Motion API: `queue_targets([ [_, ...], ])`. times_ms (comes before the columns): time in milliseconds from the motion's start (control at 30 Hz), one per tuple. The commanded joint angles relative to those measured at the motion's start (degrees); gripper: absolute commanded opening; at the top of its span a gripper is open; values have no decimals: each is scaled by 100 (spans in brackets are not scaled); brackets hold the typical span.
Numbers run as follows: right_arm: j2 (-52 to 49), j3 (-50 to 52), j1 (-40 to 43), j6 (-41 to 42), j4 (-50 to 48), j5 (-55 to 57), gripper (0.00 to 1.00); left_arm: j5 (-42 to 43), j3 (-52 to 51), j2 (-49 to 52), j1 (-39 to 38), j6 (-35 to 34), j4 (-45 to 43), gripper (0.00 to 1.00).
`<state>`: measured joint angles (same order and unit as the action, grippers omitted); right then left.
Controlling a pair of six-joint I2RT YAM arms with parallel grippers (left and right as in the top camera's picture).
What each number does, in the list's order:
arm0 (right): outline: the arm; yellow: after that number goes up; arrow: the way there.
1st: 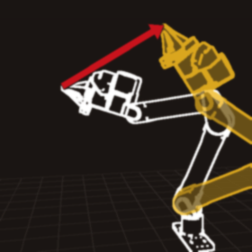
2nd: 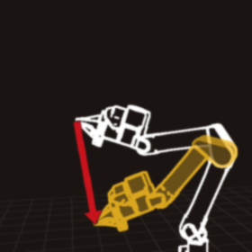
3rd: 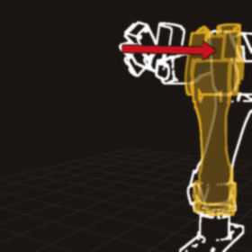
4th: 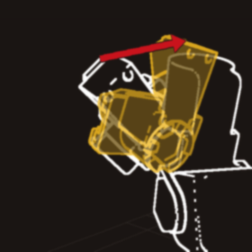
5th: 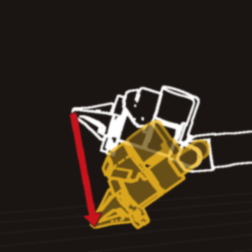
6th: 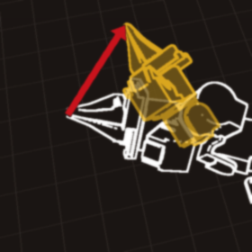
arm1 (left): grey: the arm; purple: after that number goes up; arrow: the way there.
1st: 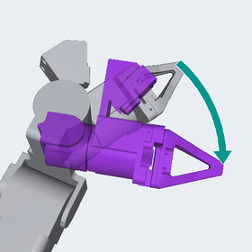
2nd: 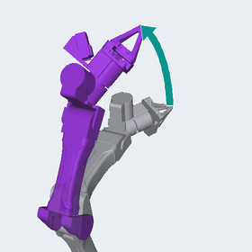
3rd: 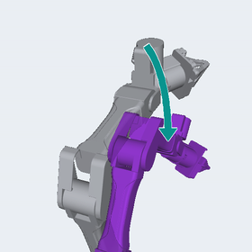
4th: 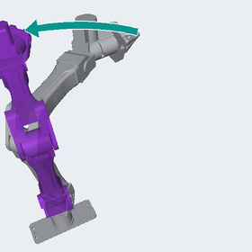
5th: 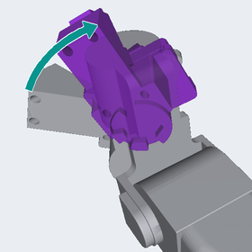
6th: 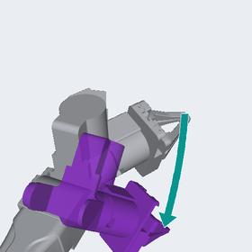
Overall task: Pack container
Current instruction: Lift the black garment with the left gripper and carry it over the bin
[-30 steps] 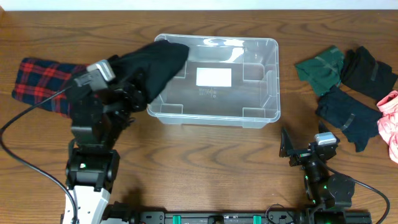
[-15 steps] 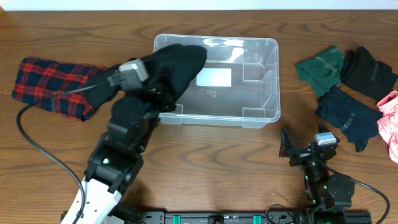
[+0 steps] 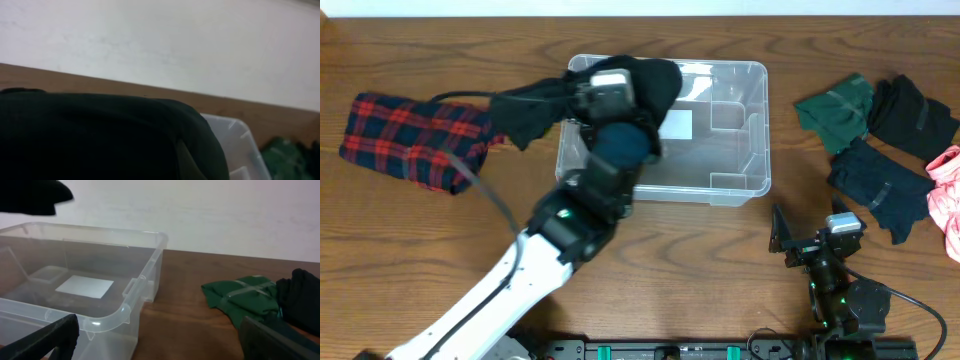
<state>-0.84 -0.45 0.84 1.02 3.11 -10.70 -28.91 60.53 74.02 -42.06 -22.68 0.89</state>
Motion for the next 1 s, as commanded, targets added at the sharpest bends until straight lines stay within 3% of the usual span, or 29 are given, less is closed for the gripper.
queue_targets([
  [0, 42, 13, 26, 63, 11, -26, 99, -693, 396, 133, -247, 251, -256, 6],
  [300, 42, 13, 26, 63, 11, -26, 99, -603, 396, 573, -518, 247, -754, 6],
  [500, 42, 13, 26, 63, 11, -26, 99, -68, 396, 894, -531, 157, -1005, 6],
  [967, 42, 13, 26, 63, 11, -26, 99, 0, 396, 1405, -592, 94, -1585, 6],
])
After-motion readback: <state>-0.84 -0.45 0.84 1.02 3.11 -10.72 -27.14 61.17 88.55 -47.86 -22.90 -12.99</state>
